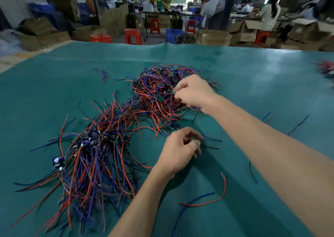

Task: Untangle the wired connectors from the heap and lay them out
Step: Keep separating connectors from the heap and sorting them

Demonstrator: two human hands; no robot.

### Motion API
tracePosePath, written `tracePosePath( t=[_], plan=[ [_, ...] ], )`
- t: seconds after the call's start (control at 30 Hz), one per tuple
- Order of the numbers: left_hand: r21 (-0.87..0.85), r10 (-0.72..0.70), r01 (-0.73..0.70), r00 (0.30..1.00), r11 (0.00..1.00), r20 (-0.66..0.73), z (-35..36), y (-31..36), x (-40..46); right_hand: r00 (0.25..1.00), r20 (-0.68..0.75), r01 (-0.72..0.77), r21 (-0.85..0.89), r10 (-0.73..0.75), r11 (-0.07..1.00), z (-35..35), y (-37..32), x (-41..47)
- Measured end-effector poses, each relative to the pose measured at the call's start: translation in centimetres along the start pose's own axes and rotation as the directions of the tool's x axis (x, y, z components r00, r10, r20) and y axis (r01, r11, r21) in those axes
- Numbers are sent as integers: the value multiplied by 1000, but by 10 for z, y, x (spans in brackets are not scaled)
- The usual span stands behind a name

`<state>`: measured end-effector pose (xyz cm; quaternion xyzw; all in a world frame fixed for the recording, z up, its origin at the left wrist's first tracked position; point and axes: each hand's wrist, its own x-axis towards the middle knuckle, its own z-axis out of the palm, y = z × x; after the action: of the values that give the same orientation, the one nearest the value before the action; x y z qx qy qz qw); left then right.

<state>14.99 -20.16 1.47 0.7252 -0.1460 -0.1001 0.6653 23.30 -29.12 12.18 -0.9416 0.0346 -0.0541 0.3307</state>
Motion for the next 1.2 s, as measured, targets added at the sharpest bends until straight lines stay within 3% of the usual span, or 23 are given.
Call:
tracePosePath(
  t=[0.07,0.13,0.2,0.3,0.4,0.5,0.63,0.73,0.8,0.87,0.93,1.1,1.2],
  plan=[
    [-7,2,-1,1000,1000,10,-1,-1,-1,996,-56,-83,-135,76,987,-9,34,16],
    [-5,-11,11,1000,1000,6,-1,-1,0,994,5,-101,-244,106,964,-11,62,23],
    [0,-19,19,1000,1000,4,-1,-2,1,994,28,-93,-293,106,952,-6,81,24],
    [-28,-27,28,1000,999,9,-1,-1,0,993,-82,-104,-282,85,954,-2,98,23],
    [-38,-33,33,999,999,5,-1,-1,0,974,-208,-135,-190,94,973,-6,112,20],
    [-42,-28,28,1000,999,9,-1,-1,-1,906,-402,-133,18,129,991,-16,116,12],
    [-39,-25,26,1000,999,14,-2,0,-2,809,-553,3,344,200,939,-31,105,-19],
    [-43,-25,26,999,999,19,-3,0,-1,774,-594,230,584,217,778,-35,91,-53],
    [-36,-20,20,1000,999,15,-2,-2,-1,827,-520,321,747,212,582,-27,85,-73],
    [-46,-16,16,1000,999,1,-1,-3,0,921,-348,284,907,176,310,-13,86,-88],
    [-73,-9,8,1000,997,-20,0,-3,1,974,-206,187,967,96,172,-2,90,-99],
    [-282,-64,53,998,958,-28,2,5,2,994,-110,94,914,17,395,20,91,-103],
    [-285,-42,39,999,958,-2,-1,6,0,991,-128,91,837,31,539,30,89,-102]
  ],
)
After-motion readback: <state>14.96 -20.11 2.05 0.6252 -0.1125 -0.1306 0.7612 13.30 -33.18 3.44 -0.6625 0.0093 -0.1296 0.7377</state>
